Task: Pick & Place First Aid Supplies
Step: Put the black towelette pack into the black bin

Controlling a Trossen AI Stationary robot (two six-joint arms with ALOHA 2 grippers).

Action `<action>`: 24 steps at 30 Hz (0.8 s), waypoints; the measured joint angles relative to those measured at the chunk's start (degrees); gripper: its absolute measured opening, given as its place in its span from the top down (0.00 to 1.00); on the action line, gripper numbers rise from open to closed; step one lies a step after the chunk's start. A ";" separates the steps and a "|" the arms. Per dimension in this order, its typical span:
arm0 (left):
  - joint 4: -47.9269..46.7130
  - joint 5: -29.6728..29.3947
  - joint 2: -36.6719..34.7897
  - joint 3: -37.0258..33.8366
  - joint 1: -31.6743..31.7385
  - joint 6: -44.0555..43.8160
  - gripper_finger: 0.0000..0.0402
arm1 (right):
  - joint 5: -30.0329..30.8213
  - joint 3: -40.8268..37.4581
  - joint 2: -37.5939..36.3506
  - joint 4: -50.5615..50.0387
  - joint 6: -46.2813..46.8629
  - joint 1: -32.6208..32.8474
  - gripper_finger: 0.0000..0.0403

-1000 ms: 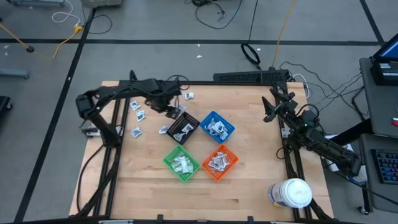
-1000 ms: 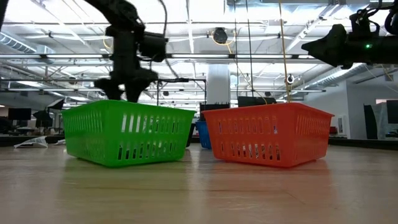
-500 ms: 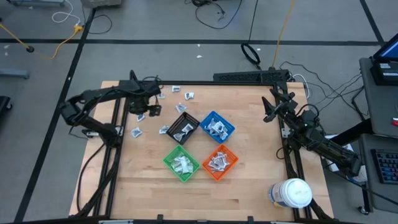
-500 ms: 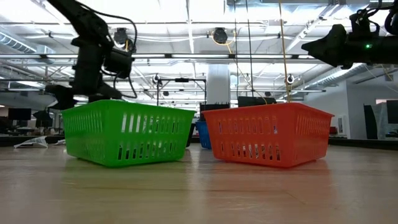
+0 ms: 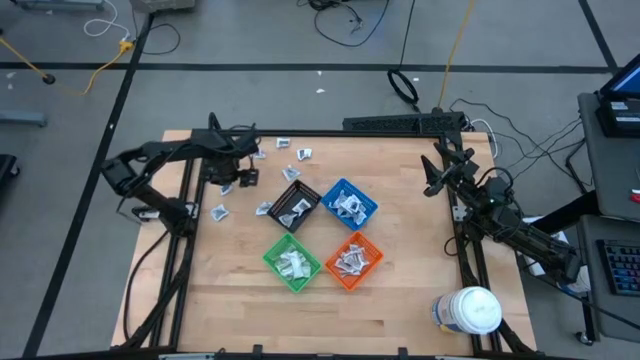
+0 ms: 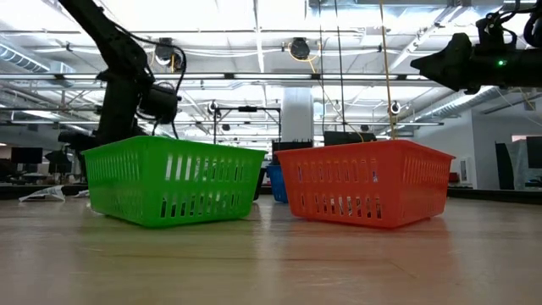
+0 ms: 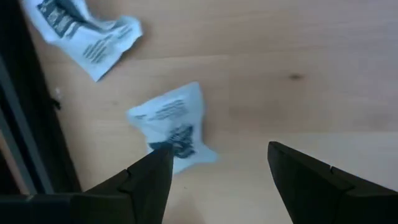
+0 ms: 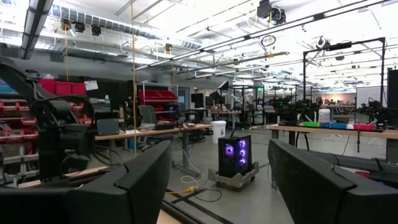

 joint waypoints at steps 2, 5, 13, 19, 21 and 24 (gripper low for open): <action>-0.10 -1.37 0.89 -0.37 0.44 -0.10 0.33 | 0.00 0.00 0.00 0.00 0.00 0.00 0.35; -0.10 -3.40 1.71 -0.46 1.12 -0.30 0.33 | 0.00 0.00 0.00 0.00 0.00 0.00 0.35; 0.25 -3.36 2.35 -0.92 2.02 1.07 0.42 | 0.00 -0.01 0.00 -0.01 -0.01 0.00 0.35; 1.72 -1.13 2.09 -3.34 1.82 0.72 0.68 | 0.00 0.00 0.00 -0.01 0.00 0.00 0.35; 2.67 -0.31 2.09 -3.89 1.21 1.08 0.77 | 0.00 0.00 0.00 0.00 0.00 0.00 0.35; 3.69 0.60 2.11 -3.96 0.23 1.41 0.90 | 0.00 -0.02 0.00 0.00 0.00 0.00 0.35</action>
